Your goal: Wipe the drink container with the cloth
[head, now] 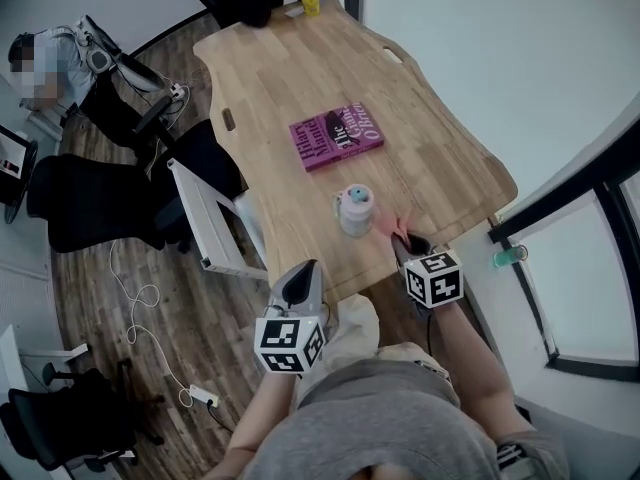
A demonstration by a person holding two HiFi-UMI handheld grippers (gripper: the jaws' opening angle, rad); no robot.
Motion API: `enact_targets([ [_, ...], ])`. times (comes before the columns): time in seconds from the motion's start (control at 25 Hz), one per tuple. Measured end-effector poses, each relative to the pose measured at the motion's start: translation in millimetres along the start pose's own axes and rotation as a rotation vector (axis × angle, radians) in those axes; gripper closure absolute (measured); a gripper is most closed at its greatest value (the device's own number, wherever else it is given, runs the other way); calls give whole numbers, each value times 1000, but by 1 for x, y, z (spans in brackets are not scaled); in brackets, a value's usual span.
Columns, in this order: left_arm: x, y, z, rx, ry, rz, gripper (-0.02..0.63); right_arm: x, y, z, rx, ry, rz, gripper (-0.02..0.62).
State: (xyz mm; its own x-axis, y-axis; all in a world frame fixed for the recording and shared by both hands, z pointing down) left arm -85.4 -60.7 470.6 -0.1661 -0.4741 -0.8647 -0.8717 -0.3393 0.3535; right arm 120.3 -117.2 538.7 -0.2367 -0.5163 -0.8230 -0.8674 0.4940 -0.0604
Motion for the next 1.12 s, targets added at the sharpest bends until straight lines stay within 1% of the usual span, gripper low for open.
enact_targets([
  [0.28,-2,-3,12,-4,-13,-7,606,44,23,36,-16,-137,75,571],
  [0.6,-2,1,25,4,-29,-8,606,72,52,48,12,-218,151,571],
  [0.84,-3,4,31,17,-35,-5,606,78,69,43,40,-232,202,571],
  [1.12,-3,9,32,35,-40,3,606,67,75,21,77,-185,226,571],
])
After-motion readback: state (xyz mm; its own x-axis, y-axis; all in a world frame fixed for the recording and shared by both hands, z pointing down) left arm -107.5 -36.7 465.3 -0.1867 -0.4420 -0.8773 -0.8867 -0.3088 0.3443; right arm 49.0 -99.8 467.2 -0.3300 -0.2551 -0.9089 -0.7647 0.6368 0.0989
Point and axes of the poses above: the fingertips, and each gripper's own axes: z backward along the fingers, y to its left, x out of its top, the point moved 4 cm from there along z, backward along the fingers, and after that the axes turned 8 degrees about z, right-handed, at the moved point
